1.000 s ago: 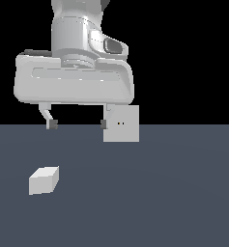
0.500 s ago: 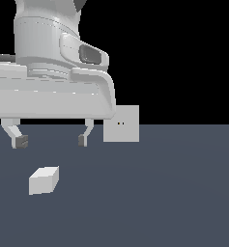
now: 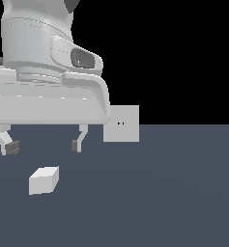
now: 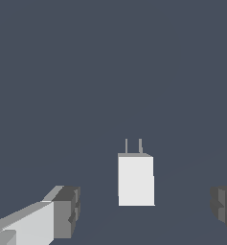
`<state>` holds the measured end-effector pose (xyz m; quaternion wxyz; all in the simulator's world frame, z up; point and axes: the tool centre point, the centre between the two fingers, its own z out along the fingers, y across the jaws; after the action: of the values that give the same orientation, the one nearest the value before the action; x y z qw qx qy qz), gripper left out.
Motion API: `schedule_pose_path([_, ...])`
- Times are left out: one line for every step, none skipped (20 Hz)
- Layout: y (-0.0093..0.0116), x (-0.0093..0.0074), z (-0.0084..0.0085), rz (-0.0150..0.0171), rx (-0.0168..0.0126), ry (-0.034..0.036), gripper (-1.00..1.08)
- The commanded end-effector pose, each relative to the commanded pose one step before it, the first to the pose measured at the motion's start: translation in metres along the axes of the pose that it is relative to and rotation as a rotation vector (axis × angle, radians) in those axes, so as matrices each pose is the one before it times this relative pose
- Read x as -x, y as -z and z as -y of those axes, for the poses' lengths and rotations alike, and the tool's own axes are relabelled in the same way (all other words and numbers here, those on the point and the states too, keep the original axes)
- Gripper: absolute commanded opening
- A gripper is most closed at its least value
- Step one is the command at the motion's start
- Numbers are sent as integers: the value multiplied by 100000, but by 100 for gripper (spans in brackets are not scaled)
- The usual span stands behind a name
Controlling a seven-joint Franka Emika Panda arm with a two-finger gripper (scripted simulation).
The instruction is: Plug the charger into the wall socket.
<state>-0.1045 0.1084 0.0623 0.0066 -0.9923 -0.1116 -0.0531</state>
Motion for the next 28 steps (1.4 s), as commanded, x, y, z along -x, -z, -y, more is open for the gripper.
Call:
schedule_pose_path([-88, 8, -8, -28, 18, -8, 100])
schedule_pose_path([-133, 19, -2, 0, 0, 0, 100])
schedule_pose_path([-185, 27, -3, 0, 0, 0, 100])
schedule_pose_path([-237, 34, -4, 0, 0, 0, 100])
schedule_pose_path([-289, 41, -4, 0, 0, 0, 100])
schedule_pose_path([-340, 48, -5, 0, 0, 0, 100])
schedule_pose_path([-367, 53, 21, -43, 71, 51, 100])
schedule_pose_path([-439, 58, -5, 0, 0, 0, 100])
schedule_pose_path([-487, 62, -4, 0, 0, 0, 100])
schedule_pose_path([-483, 57, -4, 0, 0, 0, 100])
schedule_pose_path([-428, 47, -2, 0, 0, 0, 100])
schedule_pose_path([-351, 36, 7, -47, 48, 18, 100])
schedule_pose_path([-323, 29, -1, 0, 0, 0, 100])
schedule_pose_path([-272, 22, 0, 0, 0, 0, 100])
schedule_pose_path([-222, 16, 0, 0, 0, 0, 100])
schedule_pose_path([-172, 12, 0, 0, 0, 0, 100])
schedule_pose_path([-122, 8, 0, 0, 0, 0, 100])
schedule_pose_path([-73, 4, 0, 0, 0, 0, 100])
schedule_pose_path([-24, 1, 0, 0, 0, 0, 100])
schedule_pose_path([0, 0, 0, 0, 0, 0, -100])
schedule_pose_path([0, 0, 0, 0, 0, 0, -100])
schedule_pose_path([0, 0, 0, 0, 0, 0, -100])
schedule_pose_path([0, 0, 0, 0, 0, 0, -100])
schedule_pose_path([0, 0, 0, 0, 0, 0, -100])
schedule_pose_path([0, 0, 0, 0, 0, 0, -100])
schedule_pose_path([0, 0, 0, 0, 0, 0, -100])
schedule_pose_path([0, 0, 0, 0, 0, 0, -100])
schedule_pose_path([0, 0, 0, 0, 0, 0, -100])
